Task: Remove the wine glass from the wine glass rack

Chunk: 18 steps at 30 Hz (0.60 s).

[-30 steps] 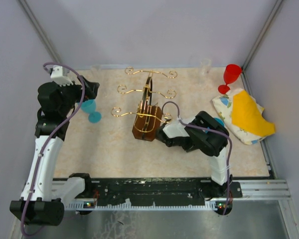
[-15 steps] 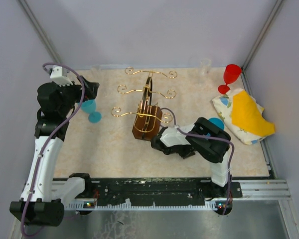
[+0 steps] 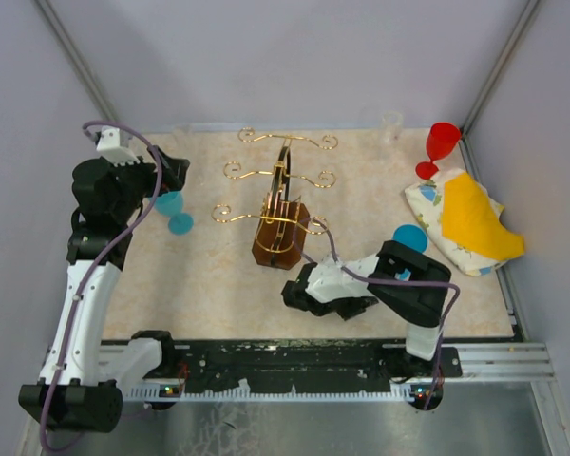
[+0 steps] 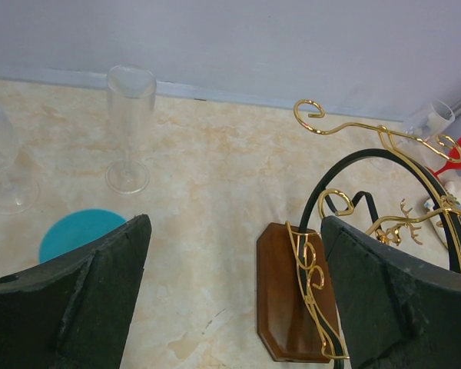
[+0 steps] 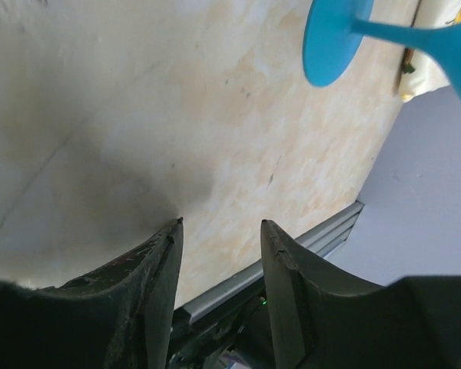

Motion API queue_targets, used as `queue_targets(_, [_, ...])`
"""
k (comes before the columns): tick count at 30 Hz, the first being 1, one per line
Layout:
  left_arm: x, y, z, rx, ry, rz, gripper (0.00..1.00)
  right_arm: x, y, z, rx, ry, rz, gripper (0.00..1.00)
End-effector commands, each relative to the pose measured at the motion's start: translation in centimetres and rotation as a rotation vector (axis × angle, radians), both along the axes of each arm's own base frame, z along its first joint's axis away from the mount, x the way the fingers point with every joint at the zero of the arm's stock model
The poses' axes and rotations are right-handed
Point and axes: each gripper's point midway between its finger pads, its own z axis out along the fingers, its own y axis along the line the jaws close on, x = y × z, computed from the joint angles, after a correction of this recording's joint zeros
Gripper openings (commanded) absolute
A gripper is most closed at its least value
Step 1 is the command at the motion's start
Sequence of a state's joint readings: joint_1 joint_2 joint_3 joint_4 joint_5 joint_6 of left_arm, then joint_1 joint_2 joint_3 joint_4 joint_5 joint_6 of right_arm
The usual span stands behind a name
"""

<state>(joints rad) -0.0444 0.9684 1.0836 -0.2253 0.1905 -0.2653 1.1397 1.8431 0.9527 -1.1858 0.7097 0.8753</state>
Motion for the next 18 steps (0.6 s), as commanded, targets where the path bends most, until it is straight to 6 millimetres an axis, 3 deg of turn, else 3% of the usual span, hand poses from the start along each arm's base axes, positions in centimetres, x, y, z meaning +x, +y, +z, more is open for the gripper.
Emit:
queue_targets(1, [-0.3,-0.1,0.3,0.010,-0.017,-0.002,0.97,-1.6,0.3,0.8,0.136,-0.038,-0.066,0.47])
queue_targets(6, [-0.3,0.0,0.4,0.011,-0.008,0.001,1.00,-3.3,1.1,2.1,0.270,-0.003,-0.103,0.56])
queue_targets(12, [-0.4,0.0,0.5,0.006,0.004,0.006,1.00,-6.4,2.0,4.3,0.474,0.056,-0.130,0.77])
queue_targets(18, [-0.6,0.0,0.4,0.004,0.012,0.004,1.00,-9.1,0.0,6.5,0.596,0.056,-0.275,0.83])
